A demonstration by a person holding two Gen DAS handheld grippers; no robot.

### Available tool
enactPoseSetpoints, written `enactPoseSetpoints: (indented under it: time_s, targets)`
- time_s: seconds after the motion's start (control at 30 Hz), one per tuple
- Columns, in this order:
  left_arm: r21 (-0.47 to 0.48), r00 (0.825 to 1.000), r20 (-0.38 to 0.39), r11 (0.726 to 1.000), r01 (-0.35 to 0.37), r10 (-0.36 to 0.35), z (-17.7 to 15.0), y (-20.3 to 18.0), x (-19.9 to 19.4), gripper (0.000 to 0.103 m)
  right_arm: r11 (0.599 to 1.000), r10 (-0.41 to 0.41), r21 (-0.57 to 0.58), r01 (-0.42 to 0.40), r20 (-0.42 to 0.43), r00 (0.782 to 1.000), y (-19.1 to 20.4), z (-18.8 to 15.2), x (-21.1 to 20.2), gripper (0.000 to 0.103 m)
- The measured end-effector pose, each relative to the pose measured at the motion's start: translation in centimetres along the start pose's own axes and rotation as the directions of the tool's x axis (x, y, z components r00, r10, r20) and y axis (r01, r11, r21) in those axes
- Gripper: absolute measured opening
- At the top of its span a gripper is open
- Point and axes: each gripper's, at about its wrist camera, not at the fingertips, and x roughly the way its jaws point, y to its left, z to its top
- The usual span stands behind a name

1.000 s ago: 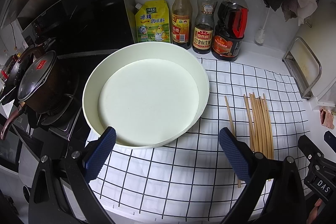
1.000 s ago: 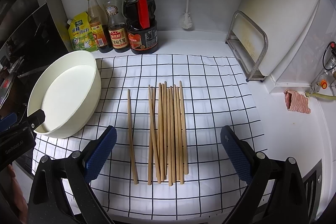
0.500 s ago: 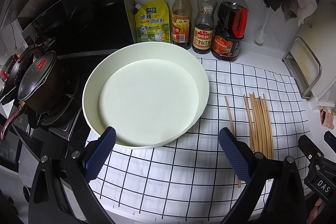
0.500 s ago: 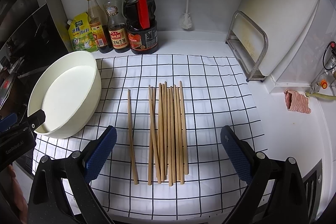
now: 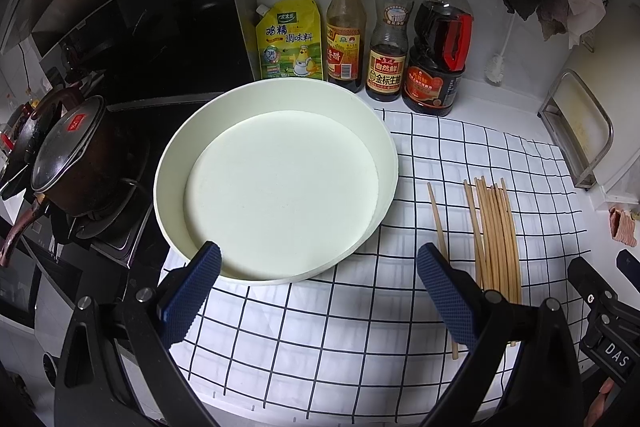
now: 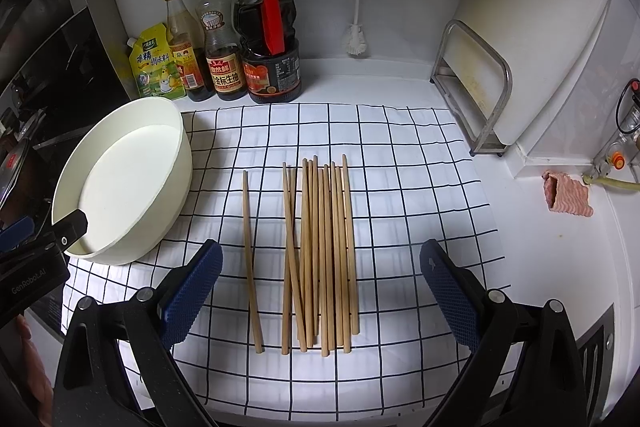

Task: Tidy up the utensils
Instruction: 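Close the left tool on one wooden chopstick while the right tool grasps another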

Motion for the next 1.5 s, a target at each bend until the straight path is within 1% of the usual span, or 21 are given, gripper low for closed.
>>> enactPoseSetpoints:
  time_s: [0.17, 0.3, 0.4, 0.5, 0.57, 0.7, 0.87, 0.97, 1.03, 1.27, 1.5]
  targets:
    - [0.003, 1.0, -0.016, 1.0, 0.013, -0.013, 0.0, -0.5, 0.7, 0.097, 0.999, 0.032, 0.007, -0.032, -0.012, 0.999, -0.6, 0.1, 0.8, 0.095]
    - [0.014, 0.999, -0.027, 0.999, 0.035, -0.035, -0.4, -1.5, 1.6, 0.097, 0.999, 0.047, 0.015, -0.047, -0.023, 0.999, -2.2, -0.6, 1.7, 0.095]
    - [0.012, 0.997, -0.035, 0.997, 0.071, -0.071, -0.9, -2.4, 2.3, 0.097, 0.996, 0.085, 0.036, -0.085, -0.02, 0.996, -3.9, -1.2, 2.4, 0.095]
    - [0.007, 0.993, -0.053, 0.994, 0.106, -0.105, -1.4, -3.8, 3.5, 0.097, 0.996, 0.083, 0.036, -0.082, -0.037, 0.996, -5.3, -1.8, 3.7, 0.094]
    - [0.014, 0.992, -0.051, 0.993, 0.117, -0.116, -1.6, -4.7, 3.9, 0.097, 0.996, 0.08, 0.031, -0.079, -0.051, 0.995, -6.0, -2.2, 4.8, 0.094]
    - [0.034, 0.993, -0.045, 0.993, 0.115, -0.113, -2.3, -6.5, 5.4, 0.097, 0.997, 0.079, 0.017, -0.078, -0.07, 0.994, -7.0, -2.9, 7.2, 0.094]
    - [0.024, 0.99, -0.082, 0.993, 0.117, -0.114, -3.4, -8.1, 8.6, 0.097, 0.998, 0.064, 0.003, -0.064, -0.107, 0.992, -7.8, -3.5, 11.3, 0.094]
    - [0.011, 0.99, -0.092, 0.994, 0.111, -0.109, -4.2, -8.8, 10.0, 0.097, 0.999, 0.034, -0.008, -0.035, -0.098, 0.995, -8.2, -3.5, 12.8, 0.094]
    - [0.013, 0.99, -0.101, 0.995, 0.101, -0.099, -4.7, -9.2, 10.8, 0.097, 1.0, 0.028, -0.011, -0.029, -0.105, 0.994, -8.4, -3.5, 13.7, 0.094]
    - [0.019, 0.988, -0.137, 0.997, 0.076, -0.072, -5.6, -10.1, 13.0, 0.097, 0.999, 0.023, -0.028, -0.026, -0.116, 0.993, -8.3, -3.6, 15.7, 0.094]
    - [0.03, 0.986, -0.16, 0.998, 0.061, -0.056, -6.6, -10.6, 13.9, 0.097, 0.998, 0.004, -0.066, -0.012, -0.119, 0.993, -8.0, -4.2, 16.5, 0.094]
